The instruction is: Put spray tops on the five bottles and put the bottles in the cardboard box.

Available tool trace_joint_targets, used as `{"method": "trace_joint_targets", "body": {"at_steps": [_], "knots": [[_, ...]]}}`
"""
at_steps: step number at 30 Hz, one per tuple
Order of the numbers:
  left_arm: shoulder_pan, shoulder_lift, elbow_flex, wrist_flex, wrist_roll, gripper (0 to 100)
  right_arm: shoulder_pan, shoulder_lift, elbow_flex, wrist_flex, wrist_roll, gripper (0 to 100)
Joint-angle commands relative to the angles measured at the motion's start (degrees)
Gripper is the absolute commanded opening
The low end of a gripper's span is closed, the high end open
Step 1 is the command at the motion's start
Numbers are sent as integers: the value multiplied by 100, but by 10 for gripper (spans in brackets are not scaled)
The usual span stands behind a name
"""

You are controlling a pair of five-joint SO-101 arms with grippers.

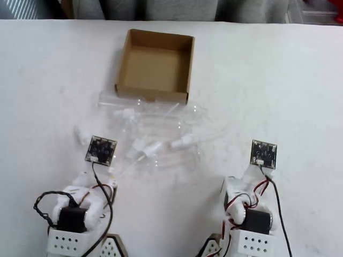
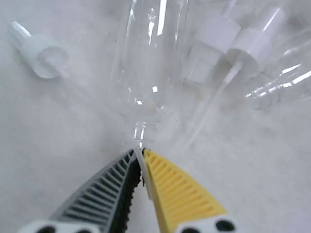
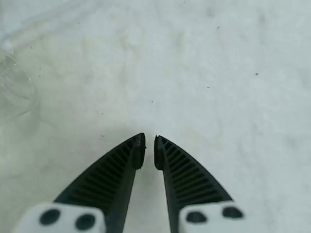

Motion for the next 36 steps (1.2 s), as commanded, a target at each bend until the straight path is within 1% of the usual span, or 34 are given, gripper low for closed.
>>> {"method": "trace_joint_targets", "body": {"at_steps": [1,14,24,28,31,35,36], "knots": [[57,-75,0,44,-18,24,22,-57,53,40,-9,18],[40,-75,0,26,-9,27,22,-57,53,40,-9,17],[31,-75,-431,-1143,9,27,48,-66,53,22,-9,18],[31,-75,-527,-1345,-26,27,48,-66,53,22,-9,18],[40,-75,-888,-1187,-26,28,48,-66,53,22,-9,18],[84,-66,-1776,-193,-26,28,48,-66,53,40,-9,18],[31,-66,-1943,-79,-35,28,48,-66,53,40,-9,18]]}}
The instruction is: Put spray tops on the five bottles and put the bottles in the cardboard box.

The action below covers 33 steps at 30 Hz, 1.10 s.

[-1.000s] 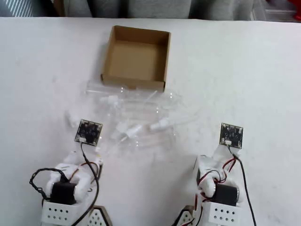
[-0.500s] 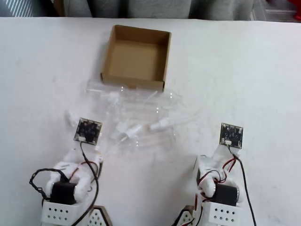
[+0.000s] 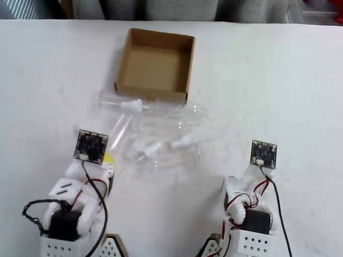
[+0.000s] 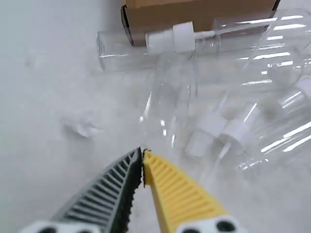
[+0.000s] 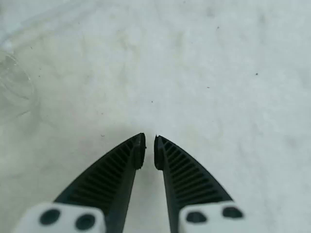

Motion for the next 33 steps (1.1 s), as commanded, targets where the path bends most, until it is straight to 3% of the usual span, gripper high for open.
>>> {"method": "trace_joint_targets", "body": {"at_steps": [1,5,7,18,26,33], "knots": [[13,-66,-1020,668,-123,28,48,-66,53,40,-9,18],[13,-66,-1064,703,-1336,28,48,-66,53,40,-9,18],[13,-57,-1064,668,-1609,28,57,-66,53,40,-9,18],[13,312,-1169,369,-1266,26,57,-66,53,40,-9,17],[31,3618,-3209,378,-712,28,57,-66,53,40,-9,17],[66,5376,-3684,132,-554,28,57,-66,53,40,-9,17]]}}
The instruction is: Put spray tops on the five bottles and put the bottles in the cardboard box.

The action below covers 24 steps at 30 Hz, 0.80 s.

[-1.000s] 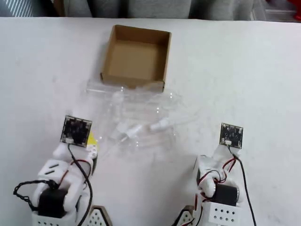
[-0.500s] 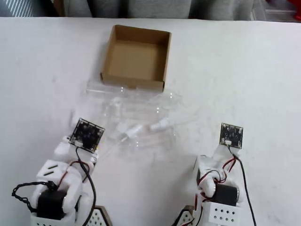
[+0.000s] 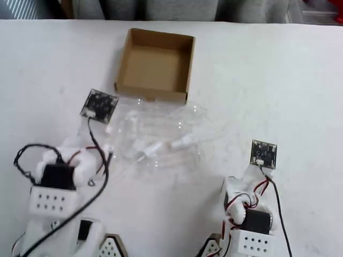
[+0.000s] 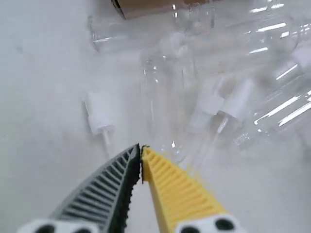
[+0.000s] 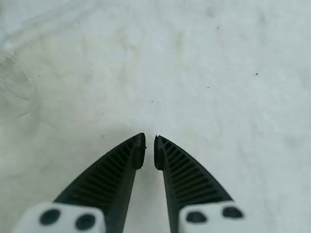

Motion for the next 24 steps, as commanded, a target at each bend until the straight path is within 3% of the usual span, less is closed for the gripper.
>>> {"method": "trace_joint_targets", "body": {"at_steps": [1,4,11,24], "knots": [[75,866,-396,-440,79,28,57,-66,53,40,-9,17],[75,1138,-387,-782,88,40,57,-66,53,40,-9,17],[40,1578,-378,-1196,615,228,57,-66,53,40,0,17],[22,3881,-1169,-1662,598,234,57,-66,53,40,0,17]]}}
